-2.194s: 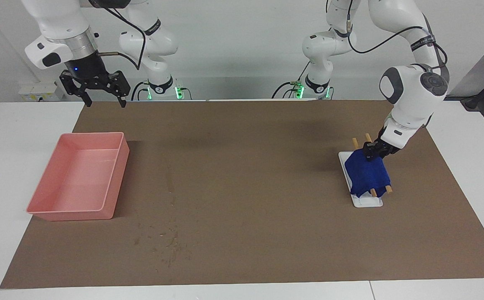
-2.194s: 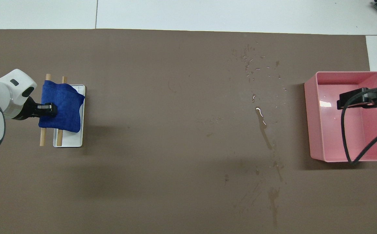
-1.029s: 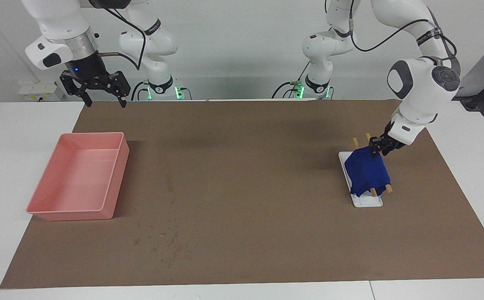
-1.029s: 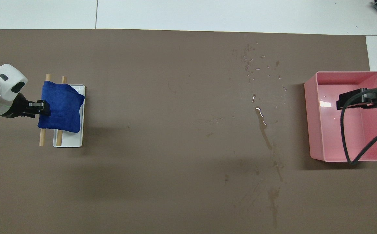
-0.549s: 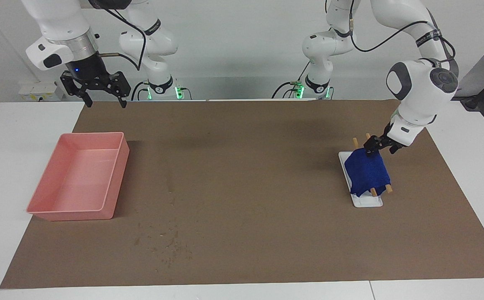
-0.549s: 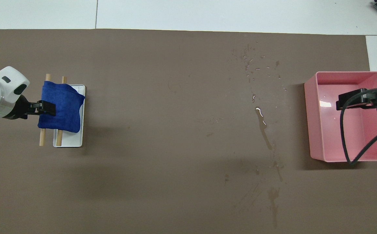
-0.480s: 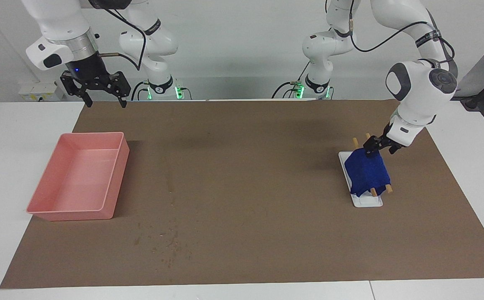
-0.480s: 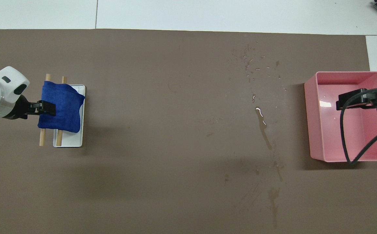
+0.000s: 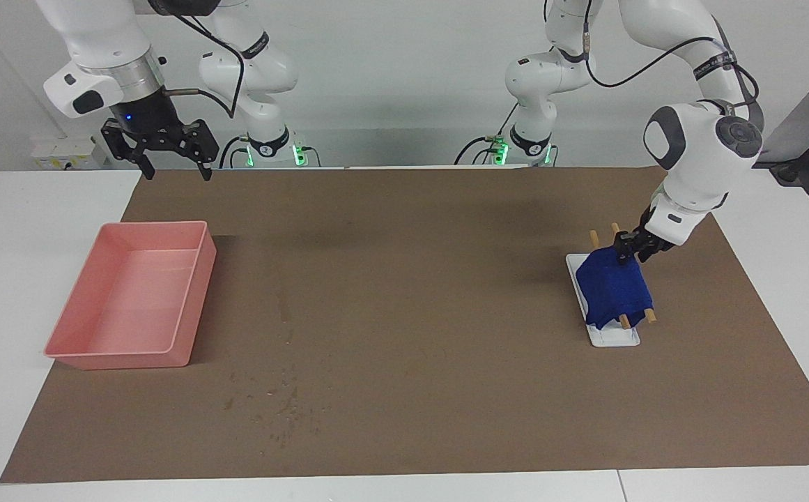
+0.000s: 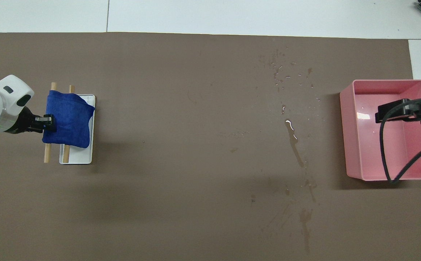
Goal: Wipe water with towel using both arms
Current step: 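Close the left gripper on the blue towel's edge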
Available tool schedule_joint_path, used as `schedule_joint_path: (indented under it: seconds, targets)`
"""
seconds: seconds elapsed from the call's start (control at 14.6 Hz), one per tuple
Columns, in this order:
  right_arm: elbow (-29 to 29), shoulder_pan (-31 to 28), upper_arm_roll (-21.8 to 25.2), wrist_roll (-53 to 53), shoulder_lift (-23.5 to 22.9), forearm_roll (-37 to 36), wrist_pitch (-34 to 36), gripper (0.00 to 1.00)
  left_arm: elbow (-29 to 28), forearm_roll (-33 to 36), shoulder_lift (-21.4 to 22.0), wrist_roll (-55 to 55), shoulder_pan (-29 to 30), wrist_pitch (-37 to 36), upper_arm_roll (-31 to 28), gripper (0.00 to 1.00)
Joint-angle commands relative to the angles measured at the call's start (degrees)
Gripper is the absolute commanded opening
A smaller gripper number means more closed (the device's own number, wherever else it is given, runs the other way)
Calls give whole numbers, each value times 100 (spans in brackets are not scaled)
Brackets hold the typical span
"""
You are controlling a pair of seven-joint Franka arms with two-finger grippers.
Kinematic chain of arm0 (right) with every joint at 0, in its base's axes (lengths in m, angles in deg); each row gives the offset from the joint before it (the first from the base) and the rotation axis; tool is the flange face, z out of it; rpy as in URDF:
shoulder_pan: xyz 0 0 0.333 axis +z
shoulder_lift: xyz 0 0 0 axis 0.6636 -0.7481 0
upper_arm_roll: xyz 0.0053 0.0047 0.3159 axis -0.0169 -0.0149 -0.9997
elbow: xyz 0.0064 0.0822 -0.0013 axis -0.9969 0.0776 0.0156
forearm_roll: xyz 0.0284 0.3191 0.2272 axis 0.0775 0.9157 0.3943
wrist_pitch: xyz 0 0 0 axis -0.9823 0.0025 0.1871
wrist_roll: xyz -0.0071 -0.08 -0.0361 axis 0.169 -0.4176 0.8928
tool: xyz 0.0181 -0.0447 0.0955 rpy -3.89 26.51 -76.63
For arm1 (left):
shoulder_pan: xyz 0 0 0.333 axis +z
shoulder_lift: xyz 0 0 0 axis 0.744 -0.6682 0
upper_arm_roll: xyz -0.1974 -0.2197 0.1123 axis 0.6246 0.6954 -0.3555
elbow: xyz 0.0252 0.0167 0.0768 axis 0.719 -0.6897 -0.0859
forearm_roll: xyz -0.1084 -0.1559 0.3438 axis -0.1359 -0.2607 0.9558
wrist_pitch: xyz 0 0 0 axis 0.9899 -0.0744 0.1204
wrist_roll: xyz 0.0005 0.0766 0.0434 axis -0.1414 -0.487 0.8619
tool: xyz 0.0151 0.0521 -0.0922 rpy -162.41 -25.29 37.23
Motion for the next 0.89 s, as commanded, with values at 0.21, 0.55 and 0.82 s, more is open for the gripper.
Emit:
schedule_joint_path:
  seconds: [0.21,0.55,0.82]
  targets:
    - [137,2,-21,68,127,-68,-38,100,-88,65,101,-37,-8,43,-8,0]
    - [137,-7,-30,59,127,-68,-38,100,43,65,92,-11,-43,-132,-8,0]
    - [128,-7,-21,24,119,-59,-38,100,412,65,66,129,-78,-605,1,0]
